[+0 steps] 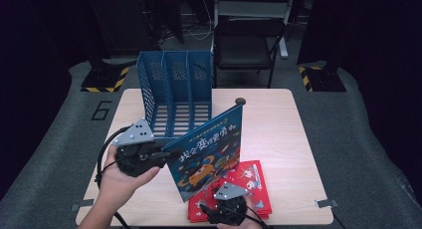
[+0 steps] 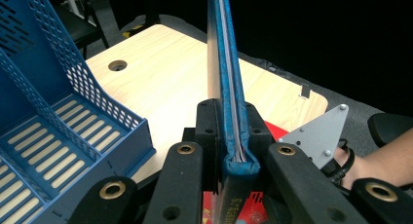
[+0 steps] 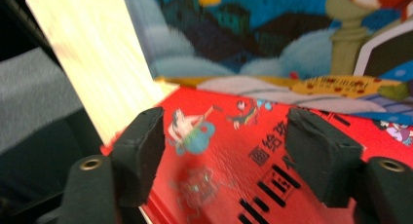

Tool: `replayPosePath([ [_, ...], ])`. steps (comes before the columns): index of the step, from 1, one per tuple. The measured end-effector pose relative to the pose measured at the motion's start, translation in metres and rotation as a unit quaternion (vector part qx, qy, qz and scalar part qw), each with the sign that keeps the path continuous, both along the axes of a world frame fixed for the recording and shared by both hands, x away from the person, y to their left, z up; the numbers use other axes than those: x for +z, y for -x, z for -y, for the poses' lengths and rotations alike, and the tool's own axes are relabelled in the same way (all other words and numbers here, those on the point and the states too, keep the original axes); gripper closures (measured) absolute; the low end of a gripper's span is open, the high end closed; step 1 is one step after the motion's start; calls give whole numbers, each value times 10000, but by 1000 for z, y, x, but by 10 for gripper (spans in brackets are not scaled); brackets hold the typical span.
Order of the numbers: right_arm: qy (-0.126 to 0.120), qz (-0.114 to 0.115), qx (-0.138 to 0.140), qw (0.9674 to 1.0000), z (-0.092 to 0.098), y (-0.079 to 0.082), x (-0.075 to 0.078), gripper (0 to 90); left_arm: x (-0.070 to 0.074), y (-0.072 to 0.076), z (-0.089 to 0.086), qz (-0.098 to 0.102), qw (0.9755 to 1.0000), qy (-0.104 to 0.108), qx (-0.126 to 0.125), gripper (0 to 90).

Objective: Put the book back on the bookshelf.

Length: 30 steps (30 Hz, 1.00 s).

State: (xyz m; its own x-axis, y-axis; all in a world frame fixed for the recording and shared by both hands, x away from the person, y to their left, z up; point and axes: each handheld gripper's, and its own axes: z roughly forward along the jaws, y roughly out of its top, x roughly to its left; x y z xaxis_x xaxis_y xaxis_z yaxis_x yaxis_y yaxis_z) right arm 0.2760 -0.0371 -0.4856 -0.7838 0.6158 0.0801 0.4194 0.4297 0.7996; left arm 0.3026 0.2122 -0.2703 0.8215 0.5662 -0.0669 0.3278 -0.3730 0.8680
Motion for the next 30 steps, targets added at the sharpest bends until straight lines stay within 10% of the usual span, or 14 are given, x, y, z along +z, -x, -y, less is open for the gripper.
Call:
replayPosePath([
  [13,-75,128,-31,9999,-21,7,1,329,2,-5,2,-124,9999,76,73,823],
  [30,-321,159,327,9988,-35,13,2,672,5,-13,20,-242,9993,125,256,825],
])
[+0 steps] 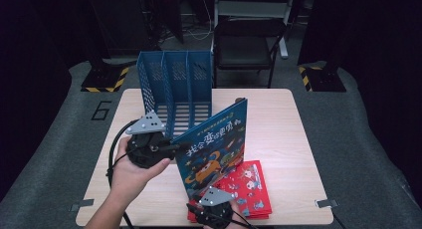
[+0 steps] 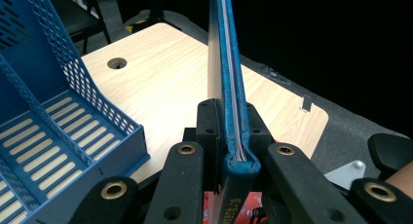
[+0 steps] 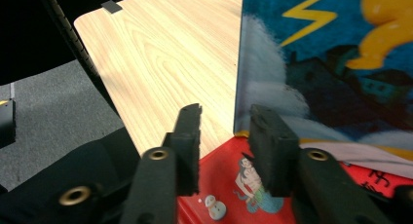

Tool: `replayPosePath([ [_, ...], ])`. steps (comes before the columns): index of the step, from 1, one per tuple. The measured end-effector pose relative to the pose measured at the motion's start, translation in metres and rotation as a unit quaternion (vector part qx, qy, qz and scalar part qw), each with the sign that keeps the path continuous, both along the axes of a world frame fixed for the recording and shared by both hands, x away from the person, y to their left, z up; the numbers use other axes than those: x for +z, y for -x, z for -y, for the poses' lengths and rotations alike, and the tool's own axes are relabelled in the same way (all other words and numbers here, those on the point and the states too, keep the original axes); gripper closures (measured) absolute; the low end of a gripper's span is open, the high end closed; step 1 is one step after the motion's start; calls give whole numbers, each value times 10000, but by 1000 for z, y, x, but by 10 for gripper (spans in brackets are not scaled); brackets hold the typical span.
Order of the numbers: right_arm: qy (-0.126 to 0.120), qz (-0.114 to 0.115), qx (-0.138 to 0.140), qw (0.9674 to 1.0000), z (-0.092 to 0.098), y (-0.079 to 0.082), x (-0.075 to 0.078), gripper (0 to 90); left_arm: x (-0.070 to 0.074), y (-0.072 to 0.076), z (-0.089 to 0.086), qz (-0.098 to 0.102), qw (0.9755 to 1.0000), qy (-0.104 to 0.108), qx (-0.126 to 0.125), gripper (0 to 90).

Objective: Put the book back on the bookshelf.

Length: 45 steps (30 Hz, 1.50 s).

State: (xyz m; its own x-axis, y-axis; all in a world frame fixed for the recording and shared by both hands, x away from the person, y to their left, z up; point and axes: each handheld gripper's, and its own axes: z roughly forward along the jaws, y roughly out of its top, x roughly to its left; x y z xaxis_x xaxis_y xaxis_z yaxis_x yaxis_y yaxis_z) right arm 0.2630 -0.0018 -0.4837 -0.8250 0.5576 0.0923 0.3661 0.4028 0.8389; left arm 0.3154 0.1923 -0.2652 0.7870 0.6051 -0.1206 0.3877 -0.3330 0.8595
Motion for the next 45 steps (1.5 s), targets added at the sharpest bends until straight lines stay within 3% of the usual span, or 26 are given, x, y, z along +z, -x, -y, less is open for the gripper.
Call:
replayPosePath([
  [9,-92,132,35,9999,-13,2,-4,816,0,1,1,-60,9999,1,83,825],
  [17,-158,291,-302,9990,-23,4,-8,898,0,3,0,-84,9999,16,115,825],
  [18,-154,370,-375,9985,-23,3,-9,899,-1,3,0,-122,9999,34,114,825],
  [25,-229,188,-582,9979,-26,1,-12,900,-1,3,-1,-127,9998,51,142,825],
  [33,-103,346,-609,9975,-27,2,-13,900,1,3,0,-200,9998,16,98,825],
  [45,-94,386,-640,9972,-26,5,-9,900,3,-3,2,-343,9993,113,-17,821],
])
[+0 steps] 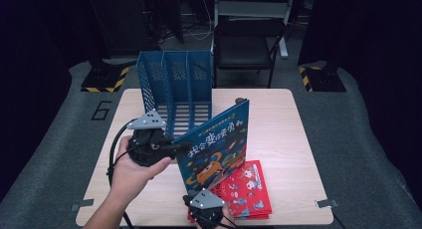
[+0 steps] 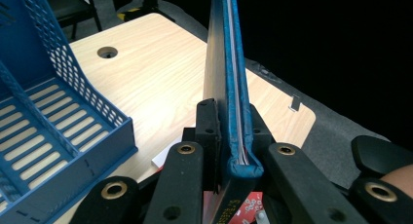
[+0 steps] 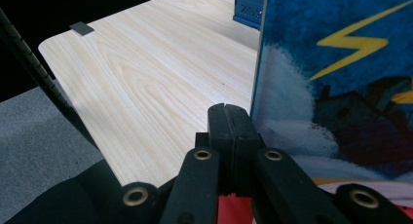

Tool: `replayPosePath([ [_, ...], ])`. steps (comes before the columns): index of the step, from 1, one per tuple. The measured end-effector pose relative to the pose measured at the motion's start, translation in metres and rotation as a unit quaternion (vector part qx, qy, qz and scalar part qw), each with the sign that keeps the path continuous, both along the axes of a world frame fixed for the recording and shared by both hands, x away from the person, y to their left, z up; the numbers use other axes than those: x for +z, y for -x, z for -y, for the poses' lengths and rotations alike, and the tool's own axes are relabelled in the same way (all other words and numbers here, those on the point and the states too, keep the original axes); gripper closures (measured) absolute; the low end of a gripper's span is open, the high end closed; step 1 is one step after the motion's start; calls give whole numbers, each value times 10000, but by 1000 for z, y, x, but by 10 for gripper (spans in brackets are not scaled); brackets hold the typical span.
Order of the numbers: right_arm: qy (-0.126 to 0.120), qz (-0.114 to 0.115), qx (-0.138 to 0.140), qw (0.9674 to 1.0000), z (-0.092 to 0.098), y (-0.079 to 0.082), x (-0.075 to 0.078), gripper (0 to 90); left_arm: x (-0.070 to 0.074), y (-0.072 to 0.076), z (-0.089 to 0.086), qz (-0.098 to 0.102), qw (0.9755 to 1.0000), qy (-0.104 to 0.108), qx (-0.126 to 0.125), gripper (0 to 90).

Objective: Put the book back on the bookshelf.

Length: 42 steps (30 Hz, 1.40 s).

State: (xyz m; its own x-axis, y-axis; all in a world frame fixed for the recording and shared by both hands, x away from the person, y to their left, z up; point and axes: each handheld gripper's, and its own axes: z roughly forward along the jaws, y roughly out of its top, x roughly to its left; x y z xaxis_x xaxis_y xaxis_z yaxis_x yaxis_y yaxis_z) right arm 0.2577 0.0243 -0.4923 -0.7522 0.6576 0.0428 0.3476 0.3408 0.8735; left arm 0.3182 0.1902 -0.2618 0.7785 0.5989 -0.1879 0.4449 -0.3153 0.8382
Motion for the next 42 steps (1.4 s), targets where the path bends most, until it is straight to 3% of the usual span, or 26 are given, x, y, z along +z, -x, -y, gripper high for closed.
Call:
replayPosePath([
  [14,-60,-64,-7,10000,3,-5,18,900,13,-3,1,13,10000,17,20,823],
  [28,-28,32,154,9999,3,-15,46,900,38,-5,-17,47,9995,219,226,824],
  [35,-110,-251,213,9994,-4,-24,62,900,50,-5,-27,113,9993,222,291,825],
  [42,-31,-198,293,9994,-12,-30,72,900,59,-9,-37,160,9987,226,431,826],
])
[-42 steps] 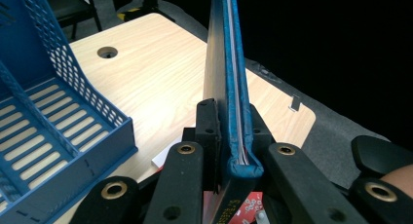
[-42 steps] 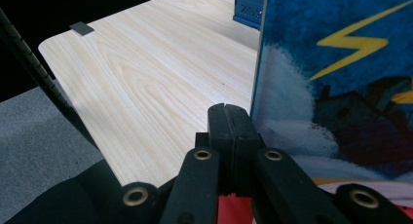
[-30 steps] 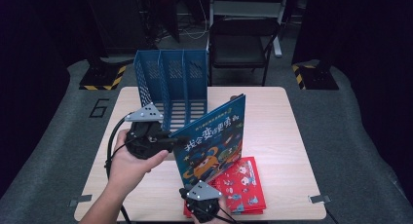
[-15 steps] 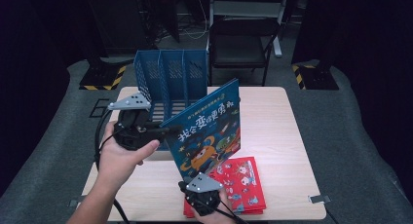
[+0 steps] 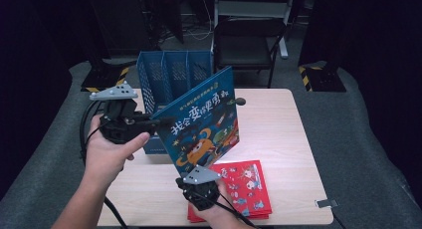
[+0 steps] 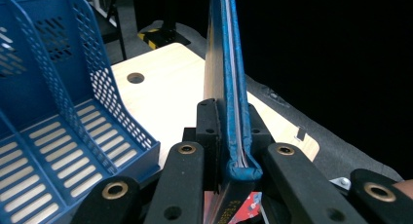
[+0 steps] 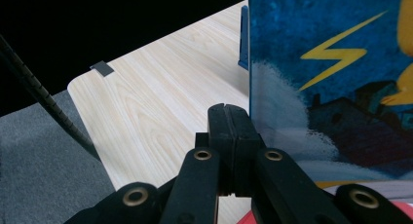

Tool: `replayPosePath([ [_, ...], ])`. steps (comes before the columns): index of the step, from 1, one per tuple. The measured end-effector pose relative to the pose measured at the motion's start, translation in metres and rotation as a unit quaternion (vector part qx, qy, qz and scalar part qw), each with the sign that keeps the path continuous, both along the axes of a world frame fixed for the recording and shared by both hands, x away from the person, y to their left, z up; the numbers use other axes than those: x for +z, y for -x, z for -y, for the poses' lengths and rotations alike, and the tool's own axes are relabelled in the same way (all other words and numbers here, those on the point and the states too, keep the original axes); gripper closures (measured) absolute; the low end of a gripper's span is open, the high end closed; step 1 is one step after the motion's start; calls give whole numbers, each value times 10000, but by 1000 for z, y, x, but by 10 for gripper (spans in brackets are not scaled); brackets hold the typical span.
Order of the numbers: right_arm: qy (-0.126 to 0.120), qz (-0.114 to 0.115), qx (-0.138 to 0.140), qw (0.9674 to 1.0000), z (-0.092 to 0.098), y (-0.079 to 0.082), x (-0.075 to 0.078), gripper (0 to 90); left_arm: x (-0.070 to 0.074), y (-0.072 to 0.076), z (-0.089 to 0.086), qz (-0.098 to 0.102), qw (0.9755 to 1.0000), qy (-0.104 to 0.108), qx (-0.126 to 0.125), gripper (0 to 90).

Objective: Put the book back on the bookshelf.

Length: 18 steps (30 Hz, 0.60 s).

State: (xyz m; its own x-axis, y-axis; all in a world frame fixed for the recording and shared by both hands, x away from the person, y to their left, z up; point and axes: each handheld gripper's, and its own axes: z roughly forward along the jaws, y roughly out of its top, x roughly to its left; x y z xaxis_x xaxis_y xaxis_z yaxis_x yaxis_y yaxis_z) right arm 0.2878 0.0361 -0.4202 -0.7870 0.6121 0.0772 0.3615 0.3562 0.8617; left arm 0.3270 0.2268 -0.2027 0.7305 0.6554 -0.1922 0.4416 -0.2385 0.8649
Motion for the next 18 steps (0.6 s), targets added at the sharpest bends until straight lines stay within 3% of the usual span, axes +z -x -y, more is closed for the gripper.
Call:
replayPosePath([
  [13,139,89,153,9997,-14,-18,22,900,20,-10,-12,1,9996,67,270,825],
  [18,55,-53,195,9998,-19,-26,29,900,24,-14,-22,-9,9989,128,454,826],
])
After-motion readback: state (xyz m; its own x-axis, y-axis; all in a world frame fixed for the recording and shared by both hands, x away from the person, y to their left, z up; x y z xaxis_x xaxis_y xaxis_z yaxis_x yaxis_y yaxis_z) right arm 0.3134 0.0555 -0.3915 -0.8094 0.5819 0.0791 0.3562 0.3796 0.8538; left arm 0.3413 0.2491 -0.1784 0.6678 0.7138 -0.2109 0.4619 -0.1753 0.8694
